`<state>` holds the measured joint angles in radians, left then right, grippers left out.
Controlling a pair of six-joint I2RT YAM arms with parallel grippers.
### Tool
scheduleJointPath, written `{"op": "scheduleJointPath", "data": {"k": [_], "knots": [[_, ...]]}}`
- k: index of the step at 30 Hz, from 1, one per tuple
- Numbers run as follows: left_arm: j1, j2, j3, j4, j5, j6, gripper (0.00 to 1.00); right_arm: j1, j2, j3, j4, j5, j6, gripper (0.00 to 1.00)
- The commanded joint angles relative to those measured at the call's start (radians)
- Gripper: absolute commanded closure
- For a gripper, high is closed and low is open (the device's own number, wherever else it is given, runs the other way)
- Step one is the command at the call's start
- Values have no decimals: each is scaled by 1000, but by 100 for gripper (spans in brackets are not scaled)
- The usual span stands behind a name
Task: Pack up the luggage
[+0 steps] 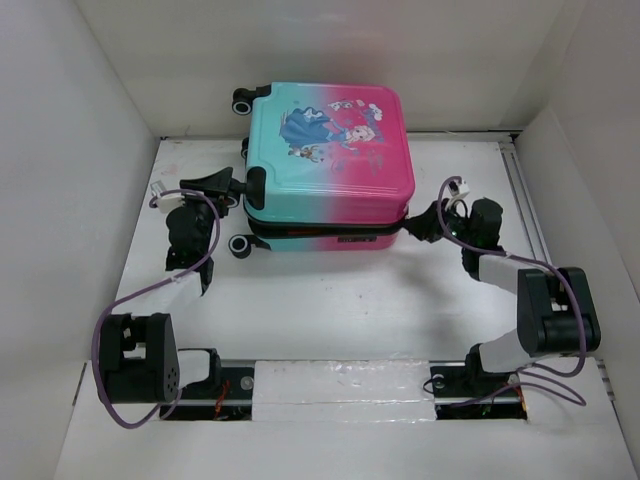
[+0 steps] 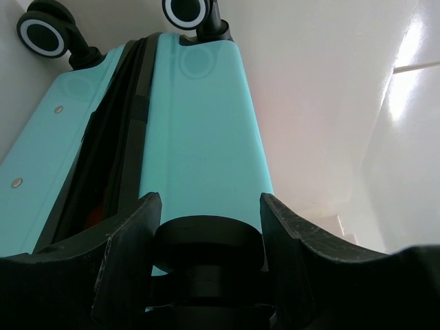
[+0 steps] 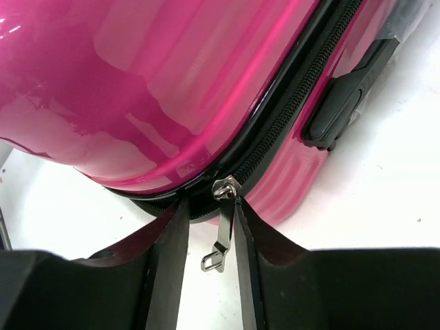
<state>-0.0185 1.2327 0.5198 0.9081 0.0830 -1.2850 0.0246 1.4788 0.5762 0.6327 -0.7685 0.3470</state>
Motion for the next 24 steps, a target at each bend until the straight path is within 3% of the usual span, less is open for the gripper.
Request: {"op": "scheduleJointPath", "data": {"k": [1,4,5,8,9,13,17,19,21,24], "knots": [[-20,-41,2,132,54,32,100,26,-5,-18,-59,-41,-13,63],[-20,-50,2,123,54,41,100,26,-17,-27,-59,-51,-13,66],[-20,-50,2,111,54,41,100,26,-17,-36,-48,-40,-13,77],[-20,-59,2,110,44,50,100,26,-17,-36,-48,-40,-13,83],[-20,-59,2,110,44,50,100,26,-17,-36,-48,-40,-13,93],[-20,-59,2,110,44,50,100,26,-47,-47,-48,-23,9,100],[-20,-50,2,120,53,50,100,38,-141,-75,-86,8,8,100],[-20,-41,2,130,54,50,100,86,-190,-62,-207,46,-23,100],[-20,-41,-7,144,63,50,100,199,-258,-32,-366,99,-81,100],[-30,-50,-20,167,63,39,100,329,-299,14,-448,175,-98,100]]}}
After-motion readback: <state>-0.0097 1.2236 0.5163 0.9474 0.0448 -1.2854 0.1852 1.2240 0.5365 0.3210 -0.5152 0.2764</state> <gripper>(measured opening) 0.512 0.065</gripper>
